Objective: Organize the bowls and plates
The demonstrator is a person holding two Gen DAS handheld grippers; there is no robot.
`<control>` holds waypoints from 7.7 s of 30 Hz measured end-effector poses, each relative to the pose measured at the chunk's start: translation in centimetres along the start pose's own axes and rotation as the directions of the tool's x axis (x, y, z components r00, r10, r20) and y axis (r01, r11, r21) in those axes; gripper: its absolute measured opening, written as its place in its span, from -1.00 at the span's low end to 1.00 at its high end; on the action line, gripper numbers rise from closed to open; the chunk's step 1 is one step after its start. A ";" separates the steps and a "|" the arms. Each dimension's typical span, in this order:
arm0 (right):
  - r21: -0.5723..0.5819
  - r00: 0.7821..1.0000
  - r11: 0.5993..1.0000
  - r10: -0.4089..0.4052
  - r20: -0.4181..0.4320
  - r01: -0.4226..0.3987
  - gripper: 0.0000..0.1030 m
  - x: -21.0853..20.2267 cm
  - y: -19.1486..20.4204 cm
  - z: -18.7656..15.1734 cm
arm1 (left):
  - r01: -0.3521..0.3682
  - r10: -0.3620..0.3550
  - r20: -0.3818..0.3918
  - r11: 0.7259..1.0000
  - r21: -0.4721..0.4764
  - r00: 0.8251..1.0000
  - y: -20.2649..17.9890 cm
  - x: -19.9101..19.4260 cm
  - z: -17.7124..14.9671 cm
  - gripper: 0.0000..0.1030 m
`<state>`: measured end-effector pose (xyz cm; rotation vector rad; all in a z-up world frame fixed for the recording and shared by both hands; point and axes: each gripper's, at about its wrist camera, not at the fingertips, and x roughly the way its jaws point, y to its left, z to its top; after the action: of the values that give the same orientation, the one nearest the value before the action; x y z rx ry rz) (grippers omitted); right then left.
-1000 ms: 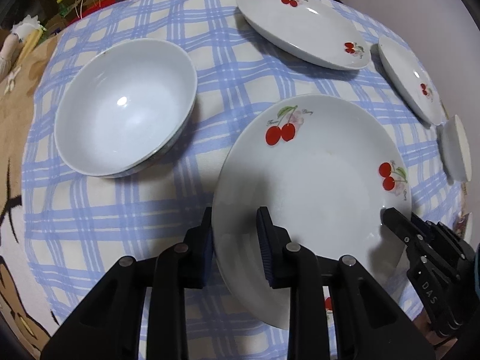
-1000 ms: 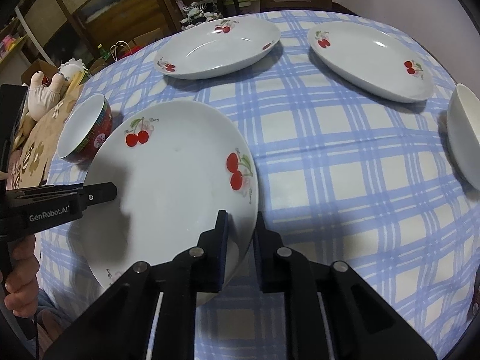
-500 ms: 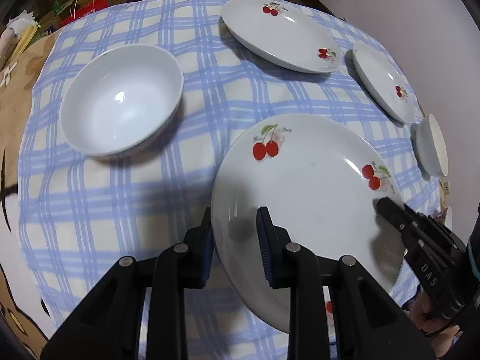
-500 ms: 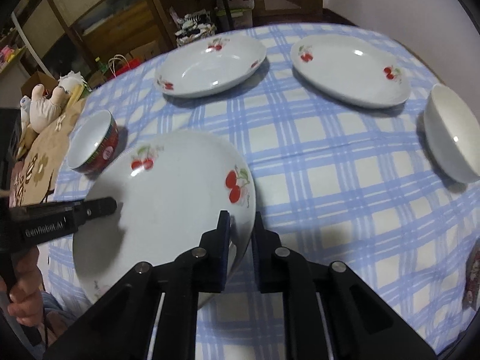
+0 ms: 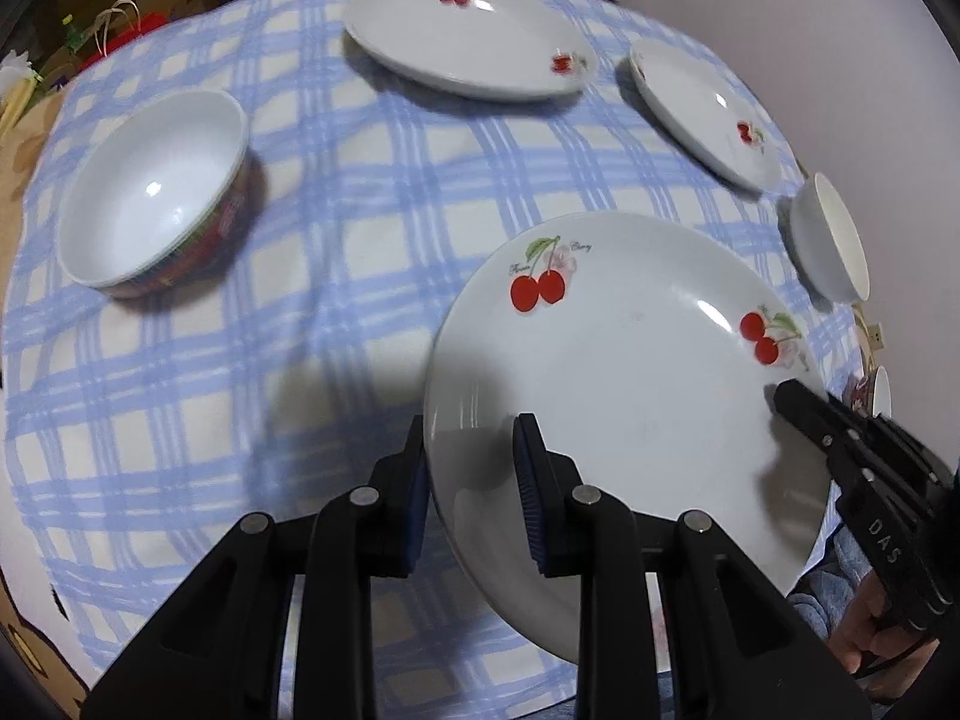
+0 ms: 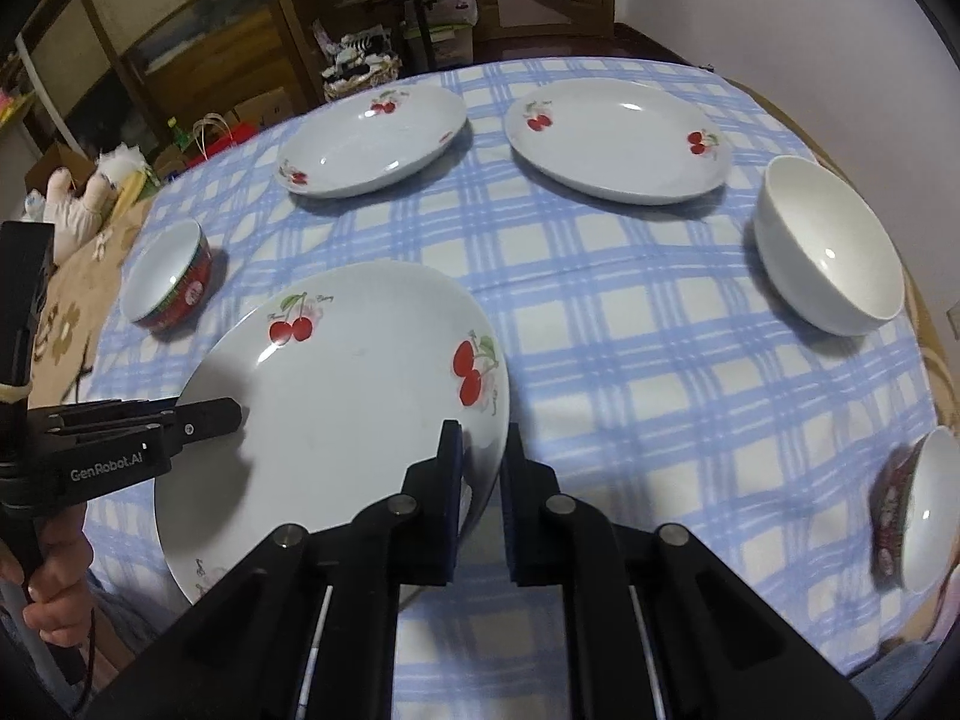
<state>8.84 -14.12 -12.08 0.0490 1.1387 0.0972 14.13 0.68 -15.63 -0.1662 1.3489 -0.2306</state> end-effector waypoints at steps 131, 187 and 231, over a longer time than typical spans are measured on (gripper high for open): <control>-0.050 0.988 0.988 0.144 -0.053 -0.147 -0.72 18.5 0.5 24.1 | -0.015 0.053 0.189 0.980 -0.196 0.981 7.0 4.6 21.0 -0.72; 0.037 0.998 0.997 0.062 0.015 -0.062 -0.76 -2.9 -5.0 5.1 | 0.027 -0.032 0.076 0.997 0.070 0.997 -4.9 -6.2 4.7 -0.68; 0.020 0.989 0.999 0.037 -0.146 -0.034 -0.75 0.1 -6.4 -2.7 | -0.075 0.085 -0.065 0.986 0.151 0.994 -6.8 -0.1 -1.8 -0.67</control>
<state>6.76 -20.49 -13.85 0.0791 1.2857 0.1239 11.93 -5.79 -14.22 0.0214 1.4004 -0.2703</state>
